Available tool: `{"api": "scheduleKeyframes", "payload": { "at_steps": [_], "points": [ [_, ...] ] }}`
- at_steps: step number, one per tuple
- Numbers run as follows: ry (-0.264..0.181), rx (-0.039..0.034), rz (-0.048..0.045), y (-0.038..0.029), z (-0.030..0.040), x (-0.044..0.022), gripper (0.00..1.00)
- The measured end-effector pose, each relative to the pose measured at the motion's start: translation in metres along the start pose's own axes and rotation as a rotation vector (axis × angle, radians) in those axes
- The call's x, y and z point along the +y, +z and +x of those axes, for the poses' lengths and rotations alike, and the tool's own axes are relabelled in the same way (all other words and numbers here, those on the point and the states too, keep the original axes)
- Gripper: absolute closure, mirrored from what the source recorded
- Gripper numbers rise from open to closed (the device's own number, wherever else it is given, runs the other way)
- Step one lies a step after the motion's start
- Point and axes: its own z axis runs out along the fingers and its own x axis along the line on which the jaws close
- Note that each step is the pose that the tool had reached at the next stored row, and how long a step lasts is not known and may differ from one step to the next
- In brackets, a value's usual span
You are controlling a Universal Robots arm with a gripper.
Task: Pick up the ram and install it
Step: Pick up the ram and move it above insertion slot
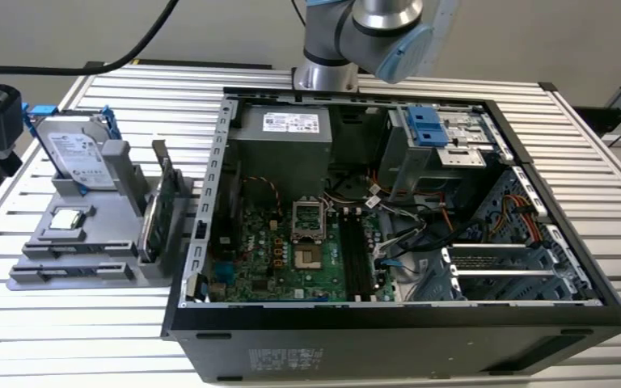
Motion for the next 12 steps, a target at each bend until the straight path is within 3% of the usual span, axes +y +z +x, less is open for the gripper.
{"api": "scheduleKeyframes", "payload": {
  "at_steps": [4, 12],
  "points": [
    [0.007, -0.0003, 0.0, 0.0005, 0.0, 0.0, 0.0],
    [0.121, -0.0057, 0.0019, 0.0032, 0.0, -0.0001, 0.0]
  ]
}}
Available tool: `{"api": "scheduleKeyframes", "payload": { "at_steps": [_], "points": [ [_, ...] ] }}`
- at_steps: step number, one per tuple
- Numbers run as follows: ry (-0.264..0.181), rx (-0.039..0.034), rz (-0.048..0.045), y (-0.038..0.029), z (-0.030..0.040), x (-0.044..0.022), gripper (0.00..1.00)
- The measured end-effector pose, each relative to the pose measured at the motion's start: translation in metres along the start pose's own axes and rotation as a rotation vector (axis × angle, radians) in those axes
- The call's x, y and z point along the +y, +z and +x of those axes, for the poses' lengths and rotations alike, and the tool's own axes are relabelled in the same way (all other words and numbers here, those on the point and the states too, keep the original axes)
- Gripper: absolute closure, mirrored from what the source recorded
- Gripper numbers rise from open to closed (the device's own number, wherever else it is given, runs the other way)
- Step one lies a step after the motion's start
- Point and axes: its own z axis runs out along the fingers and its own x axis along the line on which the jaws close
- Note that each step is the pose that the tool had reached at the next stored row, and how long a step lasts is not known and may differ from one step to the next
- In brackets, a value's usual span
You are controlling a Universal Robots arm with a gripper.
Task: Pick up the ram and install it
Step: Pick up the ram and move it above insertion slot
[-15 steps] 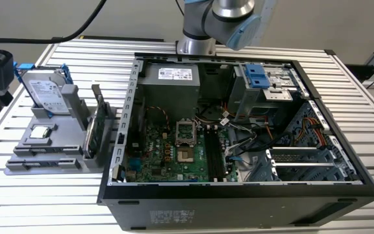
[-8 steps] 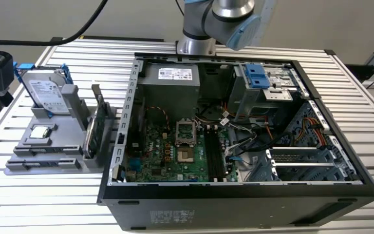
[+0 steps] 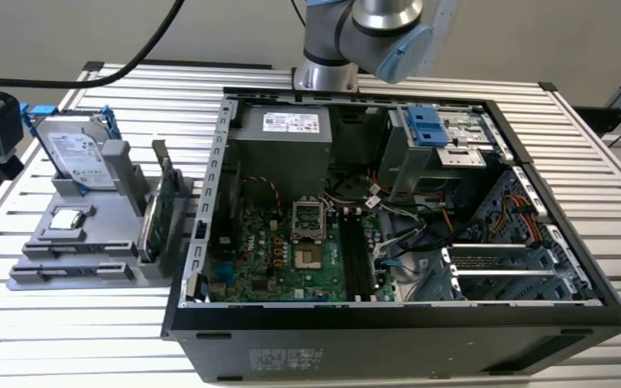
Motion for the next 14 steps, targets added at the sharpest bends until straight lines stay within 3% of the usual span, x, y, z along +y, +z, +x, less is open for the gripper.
{"api": "scheduleKeyframes", "payload": {
  "at_steps": [14],
  "points": [
    [0.196, -0.0094, 0.0033, 0.0047, 0.0001, -0.0002, 0.0]
  ]
}}
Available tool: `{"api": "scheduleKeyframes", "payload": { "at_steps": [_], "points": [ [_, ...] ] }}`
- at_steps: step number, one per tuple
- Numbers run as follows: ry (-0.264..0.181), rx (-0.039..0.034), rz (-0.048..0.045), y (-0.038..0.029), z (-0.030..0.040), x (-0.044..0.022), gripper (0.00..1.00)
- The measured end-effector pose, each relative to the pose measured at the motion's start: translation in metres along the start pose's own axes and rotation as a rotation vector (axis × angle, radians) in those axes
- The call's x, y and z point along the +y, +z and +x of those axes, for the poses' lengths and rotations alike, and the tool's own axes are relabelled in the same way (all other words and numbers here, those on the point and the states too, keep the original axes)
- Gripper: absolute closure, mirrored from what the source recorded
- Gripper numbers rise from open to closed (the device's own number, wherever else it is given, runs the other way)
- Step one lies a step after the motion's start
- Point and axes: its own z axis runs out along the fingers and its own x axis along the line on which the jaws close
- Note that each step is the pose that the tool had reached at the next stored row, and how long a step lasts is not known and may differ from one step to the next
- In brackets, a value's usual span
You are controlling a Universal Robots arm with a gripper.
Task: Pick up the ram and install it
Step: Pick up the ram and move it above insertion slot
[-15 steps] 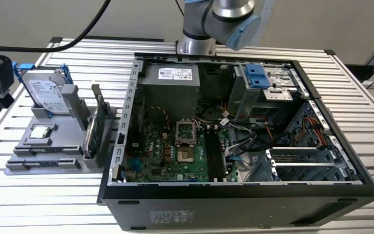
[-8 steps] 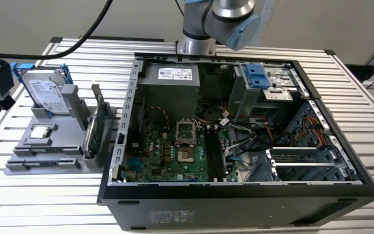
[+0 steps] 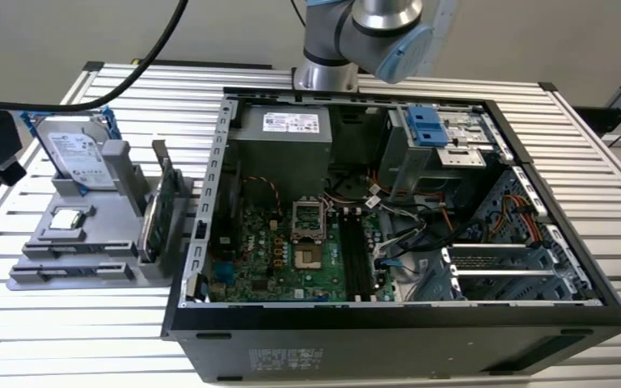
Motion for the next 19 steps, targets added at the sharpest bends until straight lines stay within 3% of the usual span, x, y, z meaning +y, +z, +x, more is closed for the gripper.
{"api": "scheduleKeyframes", "payload": {
  "at_steps": [19],
  "points": [
    [0.299, -0.0143, 0.005, 0.0023, 0.0, -0.0001, 0.0]
  ]
}}
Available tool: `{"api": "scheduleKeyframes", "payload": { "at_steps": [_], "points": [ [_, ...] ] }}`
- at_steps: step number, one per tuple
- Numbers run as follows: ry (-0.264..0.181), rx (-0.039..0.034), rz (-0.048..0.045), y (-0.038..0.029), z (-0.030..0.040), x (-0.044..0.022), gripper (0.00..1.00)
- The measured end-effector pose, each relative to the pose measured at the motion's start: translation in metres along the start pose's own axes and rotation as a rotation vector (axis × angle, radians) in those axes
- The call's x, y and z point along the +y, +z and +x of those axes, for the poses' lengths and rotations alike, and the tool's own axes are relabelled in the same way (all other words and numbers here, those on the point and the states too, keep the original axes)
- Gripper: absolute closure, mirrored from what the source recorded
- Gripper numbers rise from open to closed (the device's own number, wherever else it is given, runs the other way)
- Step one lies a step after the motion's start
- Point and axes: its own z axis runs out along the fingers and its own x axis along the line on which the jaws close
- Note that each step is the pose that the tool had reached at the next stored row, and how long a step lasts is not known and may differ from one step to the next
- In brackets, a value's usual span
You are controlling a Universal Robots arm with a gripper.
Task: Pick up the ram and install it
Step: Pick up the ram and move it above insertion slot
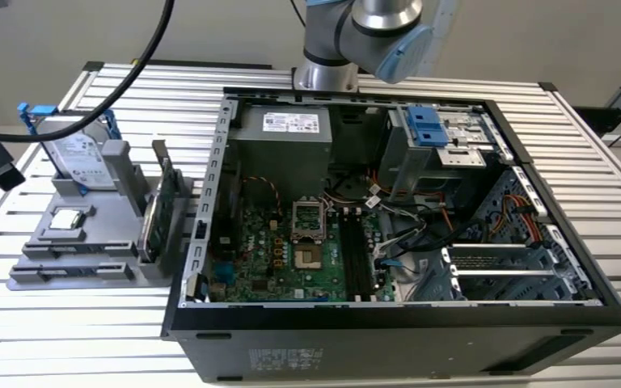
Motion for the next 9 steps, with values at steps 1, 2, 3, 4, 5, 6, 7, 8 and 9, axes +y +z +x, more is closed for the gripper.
{"api": "scheduleKeyframes", "payload": {
  "at_steps": [1, 2, 3, 4, 5, 6, 7, 8, 9],
  "points": [
    [0.016, -0.0008, 0.0002, 0.0003, 0.0, 0.0, 0.0],
    [0.032, -0.0016, 0.0005, 0.0005, 0.0, 0.0, 0.0],
    [0.048, -0.0023, 0.0008, 0.0007, 0.0, 0.0, 0.0],
    [0.066, -0.0031, 0.0011, 0.0009, 0.0, -0.0001, 0.0],
    [0.081, -0.0039, 0.0013, 0.0011, 0.0, -0.0001, 0.0],
    [0.098, -0.0047, 0.0016, 0.0013, 0.0, -0.0001, 0.0],
    [0.114, -0.0055, 0.0018, 0.0015, 0.0, -0.0001, 0.0],
    [0.13, -0.0062, 0.0021, 0.0017, 0.0, -0.0001, 0.0],
    [0.146, -0.007, 0.0024, 0.0019, 0.0, -0.0001, 0.0]
  ]
}}
